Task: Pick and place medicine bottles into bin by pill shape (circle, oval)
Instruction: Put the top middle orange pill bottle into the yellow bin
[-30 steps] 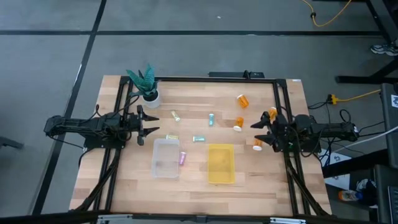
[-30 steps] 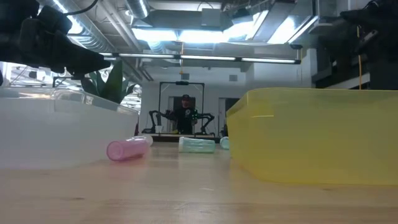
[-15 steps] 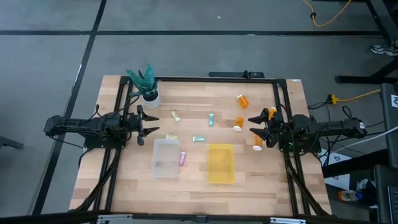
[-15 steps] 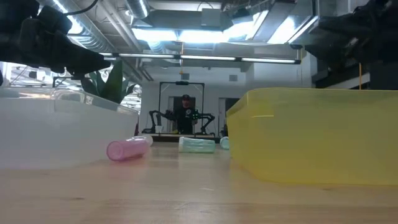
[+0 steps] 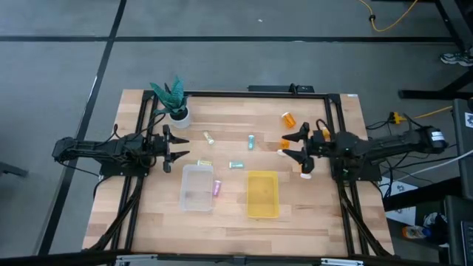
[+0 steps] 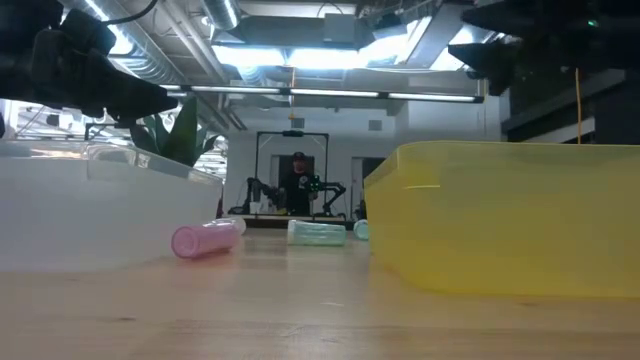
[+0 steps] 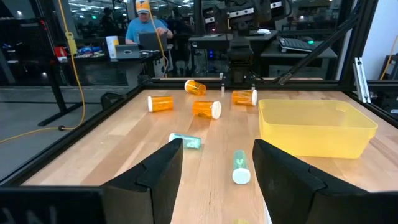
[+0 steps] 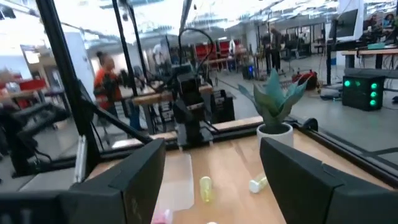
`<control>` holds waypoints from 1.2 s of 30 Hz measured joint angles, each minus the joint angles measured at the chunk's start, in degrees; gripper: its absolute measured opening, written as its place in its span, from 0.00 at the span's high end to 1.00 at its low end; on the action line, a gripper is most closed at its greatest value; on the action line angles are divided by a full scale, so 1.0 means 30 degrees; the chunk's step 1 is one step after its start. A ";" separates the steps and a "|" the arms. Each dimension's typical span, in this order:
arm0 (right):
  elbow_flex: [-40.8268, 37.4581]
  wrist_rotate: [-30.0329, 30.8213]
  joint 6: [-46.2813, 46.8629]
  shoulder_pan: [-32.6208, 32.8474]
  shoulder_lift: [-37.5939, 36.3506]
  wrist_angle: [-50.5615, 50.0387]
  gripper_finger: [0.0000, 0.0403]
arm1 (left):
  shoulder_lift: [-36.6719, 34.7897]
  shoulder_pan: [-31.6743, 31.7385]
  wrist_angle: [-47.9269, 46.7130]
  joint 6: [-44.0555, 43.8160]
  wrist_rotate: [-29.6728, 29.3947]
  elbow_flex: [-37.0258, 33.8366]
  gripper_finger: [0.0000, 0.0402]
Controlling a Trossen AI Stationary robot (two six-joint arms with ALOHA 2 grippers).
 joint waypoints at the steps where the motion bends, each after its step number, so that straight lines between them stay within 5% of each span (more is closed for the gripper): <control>1: 0.0318 0.0000 -0.0028 0.0000 0.0467 0.0012 0.34 | 0.0000 0.0007 0.0000 -0.0007 0.0006 0.0000 0.53; 9: 0.2321 0.0432 0.1258 0.0000 0.1920 -0.2214 0.34 | 0.0007 0.0007 0.0000 -0.0007 0.0000 0.0000 0.53; 18: 0.8211 0.6405 0.8186 0.0000 0.2050 -1.9294 0.34 | 0.0002 0.0000 -0.0005 0.0000 0.0002 -0.0005 0.53; 22: 0.9798 0.6945 1.2212 -0.0007 0.2062 -2.4073 0.34 | 0.0002 0.0005 0.0000 0.0000 0.0000 0.0000 0.53; 29: 1.0381 0.7308 1.7969 -0.0401 0.2111 -2.8261 0.34 | 0.0000 0.0000 0.0007 0.0000 0.0000 0.0000 0.53; 36: 1.0301 0.6895 2.2049 -0.3001 0.3591 -3.0467 0.34 | 0.0003 0.0005 0.0321 0.0003 0.0000 0.0000 0.53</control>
